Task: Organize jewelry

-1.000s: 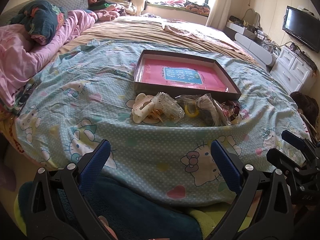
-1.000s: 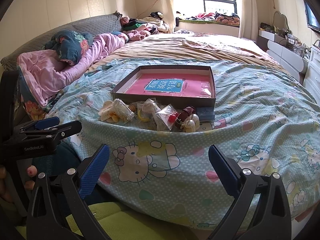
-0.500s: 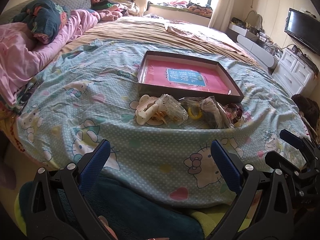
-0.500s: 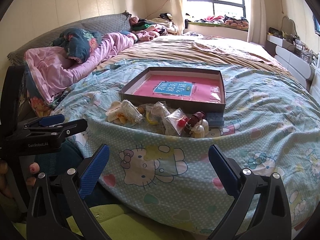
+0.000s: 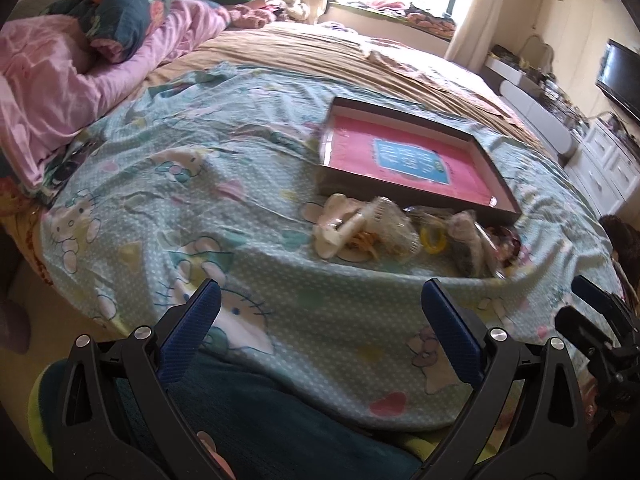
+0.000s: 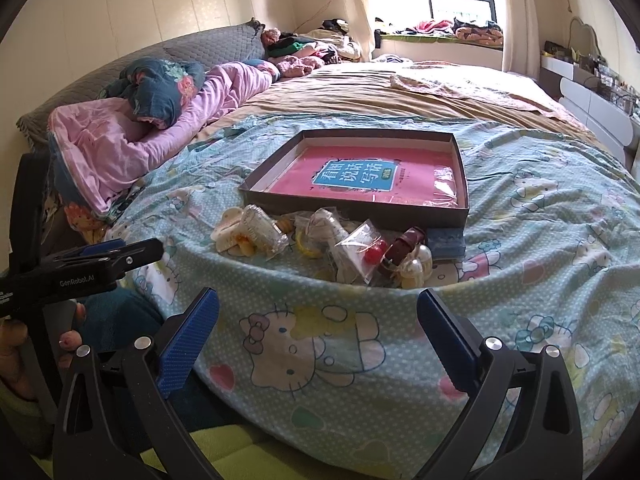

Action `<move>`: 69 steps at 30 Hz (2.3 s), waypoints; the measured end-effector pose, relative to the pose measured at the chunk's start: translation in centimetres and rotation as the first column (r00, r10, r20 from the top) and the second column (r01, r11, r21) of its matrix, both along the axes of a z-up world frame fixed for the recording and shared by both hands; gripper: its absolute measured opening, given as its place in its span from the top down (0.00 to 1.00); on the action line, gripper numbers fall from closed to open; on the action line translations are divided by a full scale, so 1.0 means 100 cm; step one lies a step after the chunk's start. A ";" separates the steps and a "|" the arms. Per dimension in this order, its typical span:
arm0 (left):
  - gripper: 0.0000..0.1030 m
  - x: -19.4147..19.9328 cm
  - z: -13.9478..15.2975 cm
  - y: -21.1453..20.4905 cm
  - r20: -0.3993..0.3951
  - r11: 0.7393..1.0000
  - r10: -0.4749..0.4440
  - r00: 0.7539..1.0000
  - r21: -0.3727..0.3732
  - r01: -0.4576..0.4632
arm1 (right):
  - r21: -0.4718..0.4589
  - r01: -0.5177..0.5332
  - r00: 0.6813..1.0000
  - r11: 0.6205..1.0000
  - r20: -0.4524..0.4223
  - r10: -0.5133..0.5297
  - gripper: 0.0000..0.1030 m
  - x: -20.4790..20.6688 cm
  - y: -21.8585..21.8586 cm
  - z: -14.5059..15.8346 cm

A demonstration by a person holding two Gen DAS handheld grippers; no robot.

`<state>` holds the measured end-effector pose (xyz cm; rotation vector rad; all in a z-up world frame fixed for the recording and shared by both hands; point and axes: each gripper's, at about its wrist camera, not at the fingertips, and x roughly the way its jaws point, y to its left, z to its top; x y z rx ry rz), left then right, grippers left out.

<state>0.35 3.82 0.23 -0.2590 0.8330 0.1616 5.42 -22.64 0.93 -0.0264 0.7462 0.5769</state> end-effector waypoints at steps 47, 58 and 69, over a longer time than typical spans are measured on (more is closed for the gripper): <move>0.61 0.130 -0.042 -0.031 -0.120 0.981 -0.182 0.976 -0.086 0.172 | 0.014 0.126 0.991 0.992 -0.047 -0.125 0.14 0.091 -0.044 -0.019; 0.82 0.130 -0.031 -0.037 -0.046 0.974 -0.224 0.973 -0.046 0.222 | 0.033 0.040 0.977 0.999 -0.211 -0.032 0.49 0.117 -0.014 -0.041; 0.84 0.131 -0.014 -0.030 0.006 0.970 -0.231 0.973 -0.073 0.230 | 0.054 0.065 0.978 0.996 -0.202 -0.053 0.84 0.120 -0.017 -0.042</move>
